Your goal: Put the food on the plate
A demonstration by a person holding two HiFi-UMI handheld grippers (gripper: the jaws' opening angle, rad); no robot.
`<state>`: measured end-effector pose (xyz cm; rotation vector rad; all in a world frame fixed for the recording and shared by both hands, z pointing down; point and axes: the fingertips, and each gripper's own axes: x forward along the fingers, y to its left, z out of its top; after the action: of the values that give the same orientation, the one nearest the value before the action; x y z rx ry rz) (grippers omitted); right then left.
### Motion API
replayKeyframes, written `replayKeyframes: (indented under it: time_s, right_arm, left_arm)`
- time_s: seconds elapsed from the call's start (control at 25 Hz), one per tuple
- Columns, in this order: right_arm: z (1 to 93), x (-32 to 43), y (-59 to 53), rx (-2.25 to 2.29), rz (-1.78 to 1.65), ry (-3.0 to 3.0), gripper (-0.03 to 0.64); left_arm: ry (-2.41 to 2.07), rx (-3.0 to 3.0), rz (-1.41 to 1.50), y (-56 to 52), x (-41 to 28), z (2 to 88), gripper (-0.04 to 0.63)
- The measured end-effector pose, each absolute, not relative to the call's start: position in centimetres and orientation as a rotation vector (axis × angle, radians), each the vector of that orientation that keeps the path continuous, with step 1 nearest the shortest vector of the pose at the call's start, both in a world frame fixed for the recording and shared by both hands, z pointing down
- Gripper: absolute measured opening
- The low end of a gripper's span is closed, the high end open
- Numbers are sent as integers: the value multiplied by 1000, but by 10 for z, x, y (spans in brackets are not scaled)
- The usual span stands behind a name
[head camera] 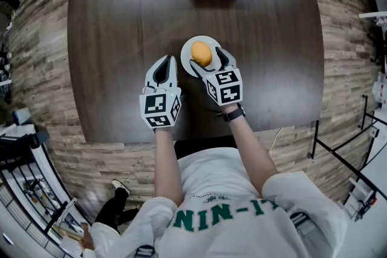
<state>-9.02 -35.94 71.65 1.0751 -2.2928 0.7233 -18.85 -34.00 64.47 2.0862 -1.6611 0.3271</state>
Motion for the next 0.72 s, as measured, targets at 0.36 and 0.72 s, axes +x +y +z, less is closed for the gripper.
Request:
replayKeyframes:
  time_s: [0.36,0.72]
  right_arm:
    - [676,-62,-352,1183,721,-2312,423]
    - [581,-31,-347,1405,513,-2362,351]
  left_arm:
    - [-1681,2137,328,-332,-191,610,12]
    - [-1722,2223,298,-324,-191,551,12]
